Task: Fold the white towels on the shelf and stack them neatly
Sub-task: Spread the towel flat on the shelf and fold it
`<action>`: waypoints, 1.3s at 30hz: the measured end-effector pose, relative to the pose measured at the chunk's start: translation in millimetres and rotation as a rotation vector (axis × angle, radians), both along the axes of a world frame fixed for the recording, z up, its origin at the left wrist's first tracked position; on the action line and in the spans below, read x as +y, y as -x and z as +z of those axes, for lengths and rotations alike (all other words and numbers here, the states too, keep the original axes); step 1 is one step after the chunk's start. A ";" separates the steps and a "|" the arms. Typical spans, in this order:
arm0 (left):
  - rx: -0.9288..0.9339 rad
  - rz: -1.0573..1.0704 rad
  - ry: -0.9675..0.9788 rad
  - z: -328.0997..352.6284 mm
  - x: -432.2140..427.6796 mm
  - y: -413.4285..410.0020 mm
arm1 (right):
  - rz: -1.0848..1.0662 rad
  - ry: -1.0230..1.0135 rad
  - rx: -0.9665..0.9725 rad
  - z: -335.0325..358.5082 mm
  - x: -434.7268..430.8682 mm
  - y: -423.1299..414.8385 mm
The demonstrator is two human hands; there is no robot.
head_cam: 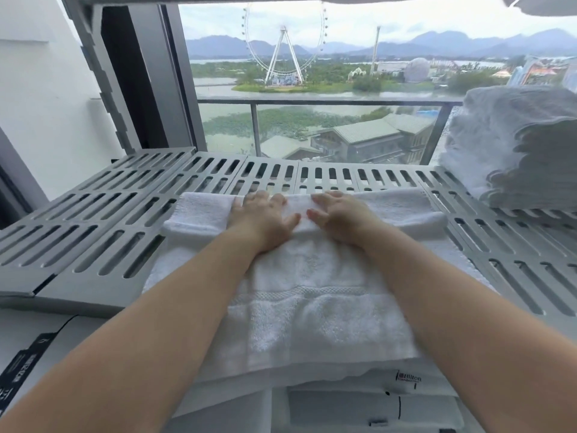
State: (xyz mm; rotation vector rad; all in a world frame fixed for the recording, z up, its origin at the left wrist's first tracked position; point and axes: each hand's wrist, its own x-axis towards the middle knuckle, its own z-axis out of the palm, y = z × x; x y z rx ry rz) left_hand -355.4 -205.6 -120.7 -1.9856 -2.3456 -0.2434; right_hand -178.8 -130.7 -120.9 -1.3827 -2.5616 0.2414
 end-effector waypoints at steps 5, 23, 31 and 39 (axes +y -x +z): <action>-0.068 -0.150 0.168 -3.5 -11.4 10.0 | 0.001 0.050 -0.124 -9.9 9.1 -2.3; 0.253 -0.410 -0.520 16.6 -74.2 30.3 | -0.044 -0.386 0.024 2.5 -16.8 -95.6; 0.266 -0.359 -0.325 9.1 -79.6 32.5 | -0.102 -0.331 -0.032 -3.6 -23.8 -102.0; 0.232 -0.306 -0.460 -4.5 -98.7 30.8 | -0.176 -0.489 -0.144 5.5 -37.6 -105.7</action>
